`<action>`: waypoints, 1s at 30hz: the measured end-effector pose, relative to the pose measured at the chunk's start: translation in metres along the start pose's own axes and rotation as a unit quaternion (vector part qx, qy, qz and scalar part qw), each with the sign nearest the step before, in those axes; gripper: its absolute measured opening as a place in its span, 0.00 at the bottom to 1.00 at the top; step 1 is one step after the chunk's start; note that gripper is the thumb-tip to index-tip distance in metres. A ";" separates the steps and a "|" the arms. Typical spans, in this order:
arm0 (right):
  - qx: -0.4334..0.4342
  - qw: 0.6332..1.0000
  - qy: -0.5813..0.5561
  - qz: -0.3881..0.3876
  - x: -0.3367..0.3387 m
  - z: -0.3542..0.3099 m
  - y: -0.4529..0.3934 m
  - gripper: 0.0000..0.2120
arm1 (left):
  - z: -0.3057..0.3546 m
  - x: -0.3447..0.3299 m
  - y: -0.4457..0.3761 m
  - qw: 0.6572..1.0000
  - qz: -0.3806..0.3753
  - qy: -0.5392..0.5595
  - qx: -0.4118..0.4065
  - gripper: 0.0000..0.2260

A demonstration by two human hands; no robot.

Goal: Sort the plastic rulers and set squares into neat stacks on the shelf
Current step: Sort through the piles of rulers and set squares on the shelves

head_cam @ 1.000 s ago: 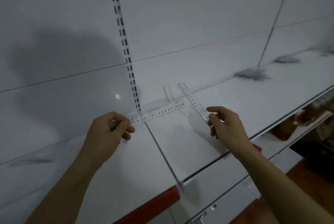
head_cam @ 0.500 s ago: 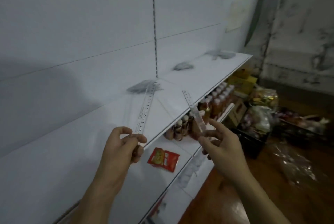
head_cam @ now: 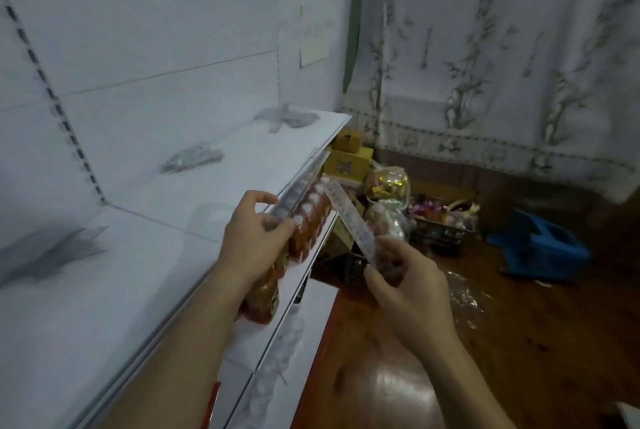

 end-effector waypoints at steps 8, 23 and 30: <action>0.012 0.998 0.057 0.018 -0.026 0.017 -0.153 0.23 | 0.037 -0.062 -0.208 0.990 0.018 -0.128 -0.058 0.16; 0.041 0.996 -0.058 -0.058 -0.158 0.045 -0.356 0.14 | -0.035 -0.063 -0.391 0.972 0.094 -0.215 0.034 0.18; 0.109 0.985 -0.054 -0.121 -0.219 0.053 -0.476 0.14 | -0.063 -0.101 -0.451 0.956 0.162 -0.239 0.055 0.17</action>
Point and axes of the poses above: each hand's wrist, its own y-axis away from the middle knuckle, its own x-axis out of the back of the hand, z = x × y, the point moved 3 cm from there along -y, towards the middle knuckle, and after that the axes turned 5 degrees about z, right-handed, at the moved point
